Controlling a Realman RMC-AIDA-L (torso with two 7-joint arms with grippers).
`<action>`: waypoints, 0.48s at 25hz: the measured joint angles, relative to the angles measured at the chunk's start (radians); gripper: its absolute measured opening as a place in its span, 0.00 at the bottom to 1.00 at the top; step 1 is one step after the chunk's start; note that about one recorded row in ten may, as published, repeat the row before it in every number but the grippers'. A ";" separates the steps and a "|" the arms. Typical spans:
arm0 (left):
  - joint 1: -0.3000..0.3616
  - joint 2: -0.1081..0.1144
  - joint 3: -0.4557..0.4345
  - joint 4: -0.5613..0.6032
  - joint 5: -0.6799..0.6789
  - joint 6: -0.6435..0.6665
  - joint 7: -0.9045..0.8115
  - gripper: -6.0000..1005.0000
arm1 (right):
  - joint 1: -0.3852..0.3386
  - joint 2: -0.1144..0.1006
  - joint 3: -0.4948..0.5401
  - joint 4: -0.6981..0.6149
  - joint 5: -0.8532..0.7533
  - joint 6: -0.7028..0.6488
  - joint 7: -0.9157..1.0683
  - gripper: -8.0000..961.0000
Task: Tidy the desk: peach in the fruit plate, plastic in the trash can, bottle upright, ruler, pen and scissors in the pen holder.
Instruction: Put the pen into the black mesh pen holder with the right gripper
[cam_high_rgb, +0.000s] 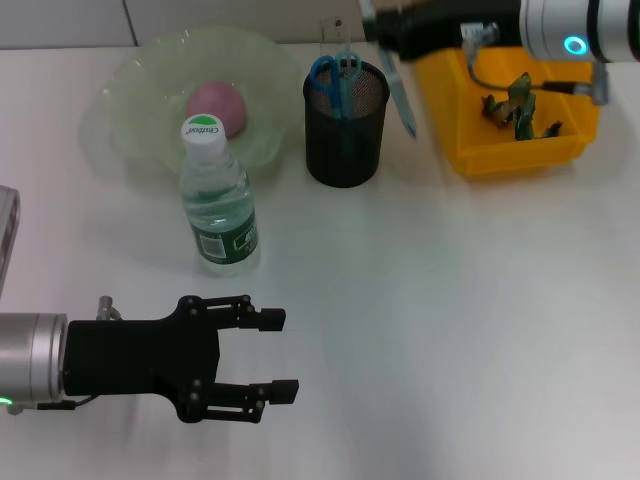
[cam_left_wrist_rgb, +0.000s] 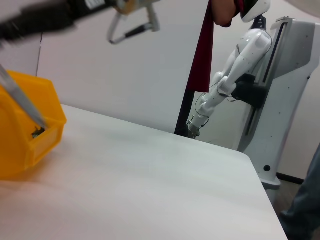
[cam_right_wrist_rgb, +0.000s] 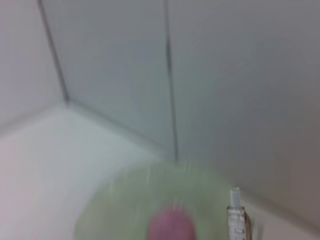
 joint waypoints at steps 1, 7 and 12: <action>0.001 0.000 -0.004 0.001 0.000 0.000 -0.002 0.78 | -0.001 0.000 0.000 0.040 0.066 0.057 -0.055 0.17; 0.005 -0.001 -0.017 0.006 -0.001 -0.003 -0.002 0.78 | 0.041 0.003 0.002 0.349 0.623 0.200 -0.581 0.19; 0.005 -0.001 -0.024 0.006 -0.002 -0.009 -0.002 0.78 | 0.088 0.003 0.008 0.582 1.119 0.152 -1.029 0.21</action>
